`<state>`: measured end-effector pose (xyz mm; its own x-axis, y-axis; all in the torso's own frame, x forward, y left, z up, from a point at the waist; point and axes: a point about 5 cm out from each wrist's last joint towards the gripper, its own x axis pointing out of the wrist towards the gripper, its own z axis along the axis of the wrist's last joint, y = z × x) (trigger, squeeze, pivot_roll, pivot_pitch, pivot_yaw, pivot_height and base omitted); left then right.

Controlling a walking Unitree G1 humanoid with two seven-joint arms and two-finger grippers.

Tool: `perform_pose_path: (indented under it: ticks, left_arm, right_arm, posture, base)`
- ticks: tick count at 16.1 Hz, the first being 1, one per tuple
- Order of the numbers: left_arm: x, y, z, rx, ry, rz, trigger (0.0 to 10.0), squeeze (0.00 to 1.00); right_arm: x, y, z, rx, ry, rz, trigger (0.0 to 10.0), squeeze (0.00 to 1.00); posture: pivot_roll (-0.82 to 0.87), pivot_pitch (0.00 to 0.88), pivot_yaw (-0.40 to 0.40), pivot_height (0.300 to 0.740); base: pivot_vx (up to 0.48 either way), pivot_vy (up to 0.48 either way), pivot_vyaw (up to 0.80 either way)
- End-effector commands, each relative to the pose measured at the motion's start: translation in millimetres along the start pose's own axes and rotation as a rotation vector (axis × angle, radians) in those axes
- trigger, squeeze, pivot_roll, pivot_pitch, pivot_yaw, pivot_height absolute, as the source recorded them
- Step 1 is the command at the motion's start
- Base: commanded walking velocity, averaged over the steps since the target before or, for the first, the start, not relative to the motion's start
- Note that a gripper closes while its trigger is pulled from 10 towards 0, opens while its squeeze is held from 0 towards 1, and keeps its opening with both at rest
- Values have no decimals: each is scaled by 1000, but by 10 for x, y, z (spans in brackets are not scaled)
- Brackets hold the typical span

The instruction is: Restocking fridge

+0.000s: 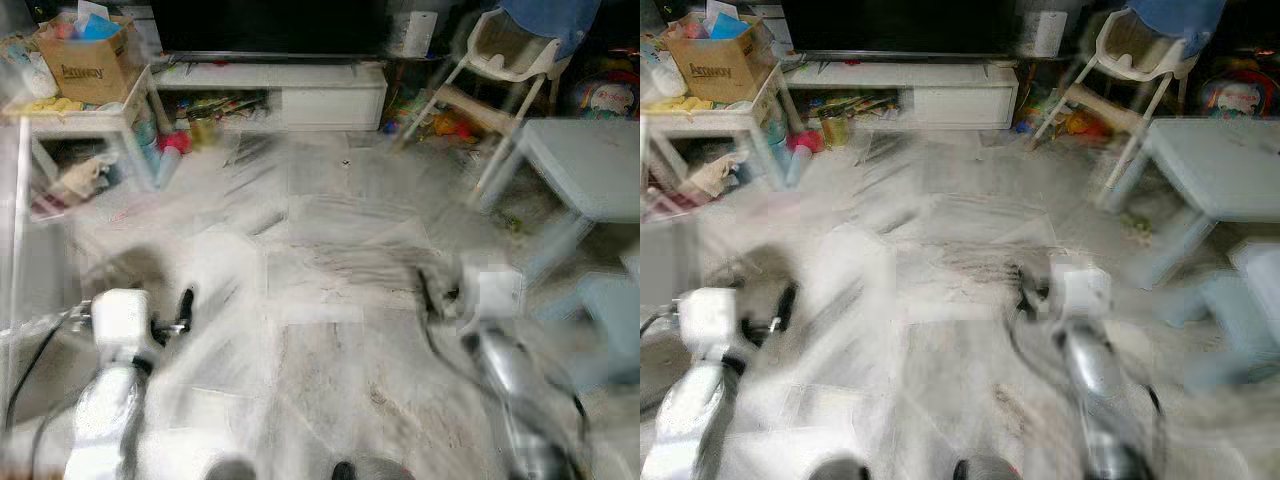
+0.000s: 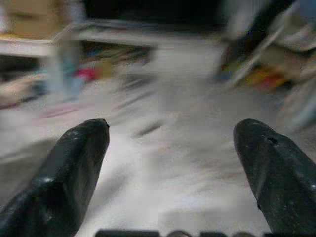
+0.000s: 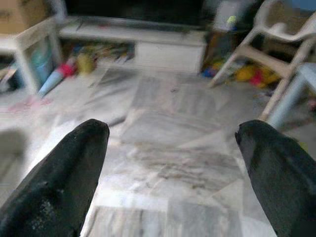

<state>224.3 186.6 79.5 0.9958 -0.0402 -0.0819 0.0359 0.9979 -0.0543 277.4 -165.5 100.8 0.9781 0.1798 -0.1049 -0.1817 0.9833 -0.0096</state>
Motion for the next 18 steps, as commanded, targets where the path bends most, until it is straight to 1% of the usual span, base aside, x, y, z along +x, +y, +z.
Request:
perform_pose_path:
  ticks: [1,2,3,4,5,7,8,9,11,13,14,15,16,17,18]
  left_arm:
    - [-4,-51,69,129,-7,-6,10000,0]
    - [0,-24,89,245,-28,2,10000,0]
    - [13,-25,100,265,-33,-2,10000,0]
    - [5,-16,93,264,-29,4,10000,0]
    - [-4,-9,75,259,-20,10,10000,0]
    - [-27,-44,127,275,15,19,10000,0]
    - [3,-52,143,318,-3,11,10000,0]
    - [28,-48,157,344,-16,10,10000,0]
    - [203,-24,252,419,-43,-28,10000,0]
    - [287,-11,277,433,-35,-46,10000,0]
    - [330,-11,260,443,-18,-85,10000,0]
    - [339,-18,223,424,3,-130,10000,0]
    - [326,-12,189,422,17,-155,10000,0]
    - [307,4,160,422,26,-161,10000,0]
    - [279,38,115,424,43,-140,10000,0]
  right_arm:
    - [4,102,45,26,-21,15,10000,0]
    - [-19,87,-2,30,-16,-12,10000,0]
    - [-16,83,-9,30,-17,-13,10000,0]
    - [-15,67,-12,33,-18,-17,10000,0]
    - [-10,49,-12,33,-19,-21,10000,0]
    - [19,11,-5,43,-6,-27,10000,0]
    - [29,8,-15,43,-9,-36,10000,0]
    - [40,2,-23,46,-13,-45,10000,0]
    - [56,-31,-6,67,-46,-107,10000,0]
    - [18,-55,-23,72,-48,-134,10000,0]
    - [-35,-69,-59,75,-42,-157,10000,0]
    - [-89,-84,-86,81,-38,-179,10000,0]
    - [-144,-92,-100,79,-36,-195,10000,0]
    - [-188,-82,-113,72,-38,-192,10000,0]
    - [-232,-98,-178,76,-16,-206,10000,0]
  posture:
    - [118,67,-129,740]
    - [119,73,-124,740]
    - [119,71,-120,740]
    - [116,68,-115,740]
    - [115,69,-113,740]
    - [117,64,-100,740]
    - [119,58,-86,740]
    - [120,54,-63,740]
    - [107,32,22,740]
    - [94,32,37,740]
    - [64,48,68,740]
    - [58,52,75,740]
    - [39,67,74,740]
    - [34,74,61,740]
    - [33,63,53,740]
  base:
    - [0,0,0]
    - [0,0,0]
    - [0,0,0]
    - [0,0,0]
    - [0,0,0]
    - [0,0,0]
    - [0,0,0]
    - [0,0,0]
    - [0,0,0]
    - [0,0,0]
    - [0,0,0]
    - [0,0,0]
    - [0,0,0]
    - [0,0,0]
    - [0,0,0]
